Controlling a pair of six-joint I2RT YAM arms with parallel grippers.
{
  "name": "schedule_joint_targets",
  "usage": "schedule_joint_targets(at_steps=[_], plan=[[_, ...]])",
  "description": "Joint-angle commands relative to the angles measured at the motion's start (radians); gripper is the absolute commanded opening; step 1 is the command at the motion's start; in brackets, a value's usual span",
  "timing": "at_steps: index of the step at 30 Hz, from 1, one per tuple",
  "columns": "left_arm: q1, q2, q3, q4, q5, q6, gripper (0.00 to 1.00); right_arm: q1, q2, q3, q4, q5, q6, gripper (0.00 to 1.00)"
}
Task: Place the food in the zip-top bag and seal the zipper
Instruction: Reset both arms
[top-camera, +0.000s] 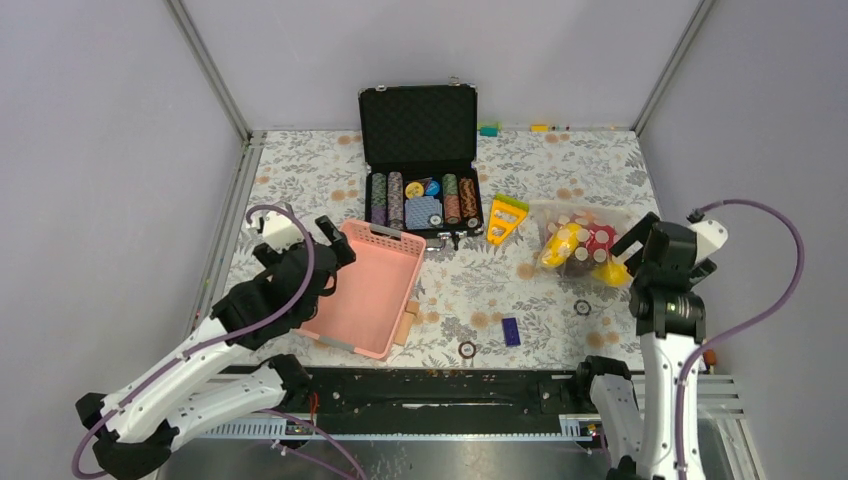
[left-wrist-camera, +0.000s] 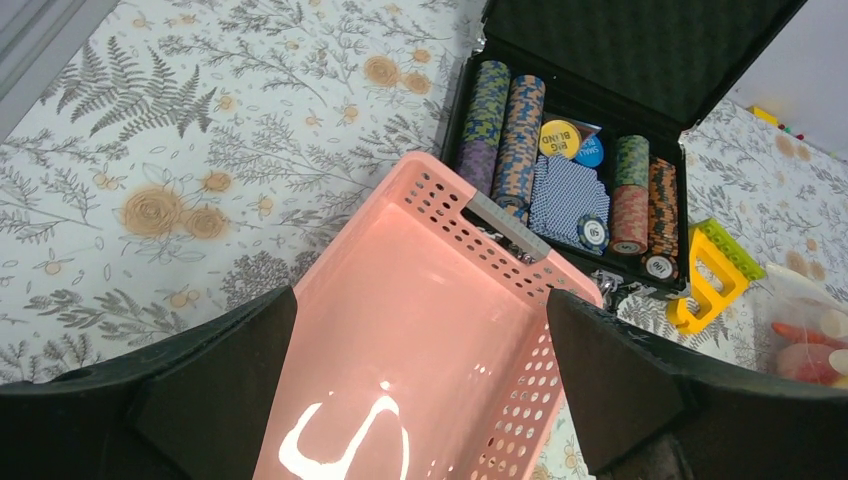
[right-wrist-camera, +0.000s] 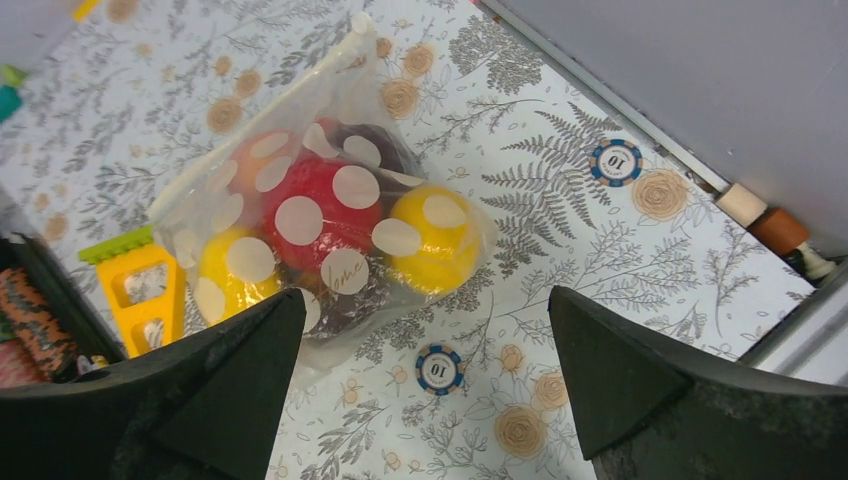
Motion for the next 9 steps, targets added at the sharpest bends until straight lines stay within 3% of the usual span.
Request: schedule_joint_targets(at_steps=[1,9], plan=[[0.008,-0.033,0.015,-0.084,-0.035,-0.049,0.99,-0.002,-0.106,-0.076,0.114,-0.059,0.026,1.00],[0.016,-0.050,0.000,-0.127,-0.048,-0.068,0.99,-0.002,-0.125,-0.070,0.103,-0.059,0.027,1.00]])
